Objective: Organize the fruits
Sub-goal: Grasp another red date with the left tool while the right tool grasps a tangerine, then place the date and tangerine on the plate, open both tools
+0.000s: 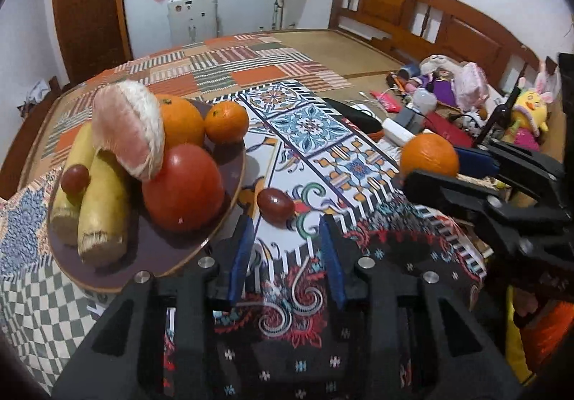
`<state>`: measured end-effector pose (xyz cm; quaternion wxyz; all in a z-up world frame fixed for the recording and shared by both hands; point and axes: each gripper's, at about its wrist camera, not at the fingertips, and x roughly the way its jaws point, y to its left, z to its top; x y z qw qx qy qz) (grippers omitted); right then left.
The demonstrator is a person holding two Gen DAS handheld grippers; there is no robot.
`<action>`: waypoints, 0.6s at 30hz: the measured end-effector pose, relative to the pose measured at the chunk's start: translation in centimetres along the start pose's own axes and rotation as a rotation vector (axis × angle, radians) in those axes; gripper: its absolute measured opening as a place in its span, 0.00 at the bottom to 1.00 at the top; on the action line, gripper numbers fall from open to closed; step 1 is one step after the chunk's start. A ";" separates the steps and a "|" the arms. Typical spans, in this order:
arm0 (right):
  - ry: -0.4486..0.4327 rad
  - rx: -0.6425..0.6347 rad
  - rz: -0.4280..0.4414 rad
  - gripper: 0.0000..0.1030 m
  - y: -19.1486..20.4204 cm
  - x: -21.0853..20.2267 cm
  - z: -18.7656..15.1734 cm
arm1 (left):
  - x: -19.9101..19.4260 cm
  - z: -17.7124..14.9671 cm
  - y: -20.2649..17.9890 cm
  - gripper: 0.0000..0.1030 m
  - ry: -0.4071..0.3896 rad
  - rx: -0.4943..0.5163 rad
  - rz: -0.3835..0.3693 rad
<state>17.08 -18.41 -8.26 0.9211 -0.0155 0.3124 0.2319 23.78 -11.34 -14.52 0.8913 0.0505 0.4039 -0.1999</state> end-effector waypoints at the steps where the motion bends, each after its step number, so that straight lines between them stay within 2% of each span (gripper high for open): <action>1: -0.002 0.003 0.002 0.34 -0.1 0.0 -0.1 | 0.3 0.3 -0.2 0.37 0.011 0.004 0.006; 4: -0.009 0.018 0.010 0.34 -0.5 -0.1 -0.2 | 1.3 0.9 -0.4 0.36 0.031 0.013 0.034; 7: -0.015 0.027 0.016 0.34 -0.8 -0.2 -0.2 | 2.4 1.2 -0.2 0.28 0.045 0.008 0.066; 9: -0.019 0.029 0.017 0.34 -1.0 -0.3 -0.3 | 3.1 1.3 -0.1 0.24 0.069 0.000 0.066; 18: -0.003 0.035 0.011 0.34 -1.1 0.2 -0.2 | 2.1 1.2 0.9 0.20 0.049 -0.040 0.009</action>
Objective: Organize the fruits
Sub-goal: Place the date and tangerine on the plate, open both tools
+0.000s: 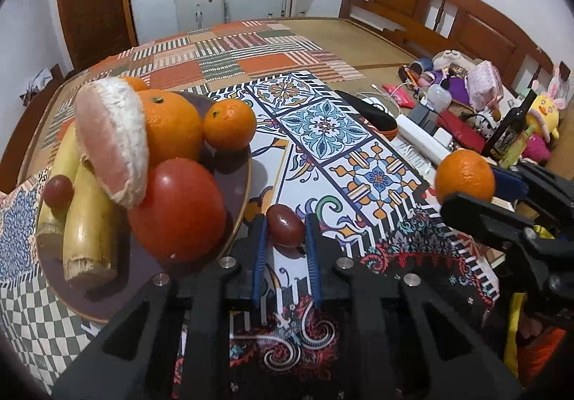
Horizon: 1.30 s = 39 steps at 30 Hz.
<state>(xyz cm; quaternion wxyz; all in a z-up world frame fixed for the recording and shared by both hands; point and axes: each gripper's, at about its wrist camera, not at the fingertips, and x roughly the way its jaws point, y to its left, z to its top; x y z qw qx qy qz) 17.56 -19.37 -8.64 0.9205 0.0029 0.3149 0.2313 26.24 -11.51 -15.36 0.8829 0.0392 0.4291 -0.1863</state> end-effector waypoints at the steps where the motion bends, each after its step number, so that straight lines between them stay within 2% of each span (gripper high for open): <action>1: 0.001 -0.004 -0.001 0.34 0.1 0.0 0.1 | -0.5 -0.3 0.3 0.20 -0.007 -0.004 -0.007; 7: 0.005 -0.035 0.016 0.34 1.5 0.6 0.8 | -3.8 -2.1 1.8 0.20 -0.040 -0.022 -0.032; 15: 0.025 -0.065 0.076 0.34 4.5 2.8 1.3 | -9.6 -4.2 4.4 0.20 -0.129 -0.017 0.029; 19: 0.040 -0.092 0.108 0.34 6.3 4.0 1.7 | -11.2 -4.6 6.9 0.20 -0.167 -0.050 0.096; 28: 0.044 -0.151 0.149 0.34 9.4 5.9 3.2 | -10.3 -4.7 11.5 0.20 -0.166 -0.130 0.115; 39: 0.053 -0.200 0.159 0.34 11.0 7.0 3.7 | -7.9 -4.0 12.6 0.20 -0.160 -0.135 0.121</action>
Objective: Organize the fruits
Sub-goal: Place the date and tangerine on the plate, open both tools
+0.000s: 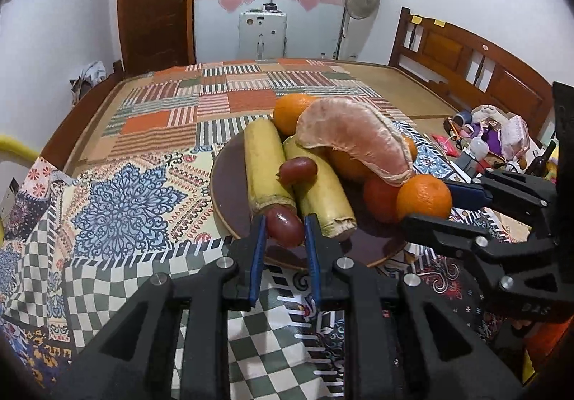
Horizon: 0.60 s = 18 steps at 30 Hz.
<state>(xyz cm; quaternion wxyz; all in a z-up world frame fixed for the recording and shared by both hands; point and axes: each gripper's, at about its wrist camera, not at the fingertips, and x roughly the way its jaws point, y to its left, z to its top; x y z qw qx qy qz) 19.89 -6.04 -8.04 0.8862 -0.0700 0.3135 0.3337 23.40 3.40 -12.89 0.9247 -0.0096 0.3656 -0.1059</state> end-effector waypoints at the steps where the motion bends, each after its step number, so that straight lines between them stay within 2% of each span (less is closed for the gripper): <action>1: -0.001 0.004 0.001 0.34 0.0 0.0 0.0 | 0.2 0.0 0.1 0.20 0.006 -0.006 -0.008; 8: 0.017 0.012 0.028 0.34 0.3 0.2 -0.3 | 0.3 -0.4 0.3 0.26 0.011 0.011 -0.016; 18: 0.051 -0.019 0.031 0.34 1.0 2.1 0.0 | -1.6 -1.1 1.3 0.27 -0.008 -0.013 -0.038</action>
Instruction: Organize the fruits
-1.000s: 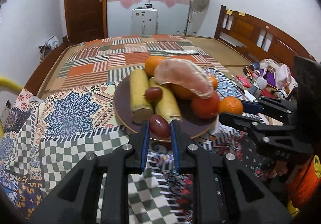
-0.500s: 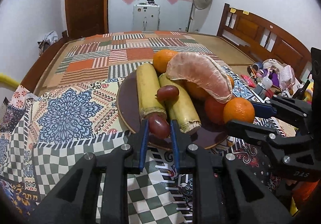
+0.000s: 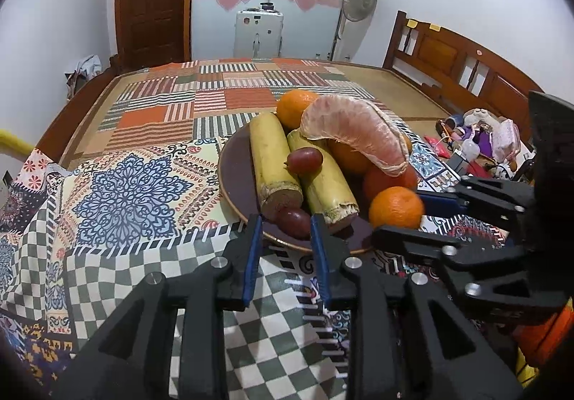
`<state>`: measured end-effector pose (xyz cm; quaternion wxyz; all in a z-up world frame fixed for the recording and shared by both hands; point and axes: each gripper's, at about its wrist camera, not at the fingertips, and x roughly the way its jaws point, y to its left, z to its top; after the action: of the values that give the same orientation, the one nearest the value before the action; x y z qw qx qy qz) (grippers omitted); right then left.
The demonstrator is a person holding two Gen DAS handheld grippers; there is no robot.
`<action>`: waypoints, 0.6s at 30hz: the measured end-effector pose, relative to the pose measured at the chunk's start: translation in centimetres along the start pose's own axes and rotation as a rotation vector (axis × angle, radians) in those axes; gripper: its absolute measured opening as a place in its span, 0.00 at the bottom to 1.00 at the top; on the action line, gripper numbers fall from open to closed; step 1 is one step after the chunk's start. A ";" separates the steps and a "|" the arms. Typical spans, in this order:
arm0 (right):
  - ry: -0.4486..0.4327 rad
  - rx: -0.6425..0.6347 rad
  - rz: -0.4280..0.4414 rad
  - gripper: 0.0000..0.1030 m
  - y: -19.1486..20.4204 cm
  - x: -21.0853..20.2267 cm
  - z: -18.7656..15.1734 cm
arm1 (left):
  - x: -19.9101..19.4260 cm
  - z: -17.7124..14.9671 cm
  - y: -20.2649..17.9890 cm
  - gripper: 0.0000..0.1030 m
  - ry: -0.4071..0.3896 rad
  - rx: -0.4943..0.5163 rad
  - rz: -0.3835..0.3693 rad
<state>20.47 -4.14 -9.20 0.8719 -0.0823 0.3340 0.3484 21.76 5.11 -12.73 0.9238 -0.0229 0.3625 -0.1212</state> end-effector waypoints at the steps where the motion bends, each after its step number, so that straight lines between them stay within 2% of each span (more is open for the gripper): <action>1: 0.006 -0.003 -0.004 0.34 0.0 0.3 0.0 | -0.1 -0.1 0.0 0.27 -0.001 0.001 0.000; 9: 0.019 -0.016 -0.022 0.34 0.1 0.7 -0.3 | -0.2 -0.8 -0.1 0.28 0.009 0.004 -0.008; 18: -0.002 -0.013 -0.022 0.41 0.6 -0.4 -0.6 | -0.8 -0.6 -0.8 0.28 -0.009 0.012 -0.020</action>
<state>19.57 -4.16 -9.38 0.8754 -0.0914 0.3300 0.3412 20.59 4.61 -12.53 0.9243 -0.0218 0.3573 -0.1326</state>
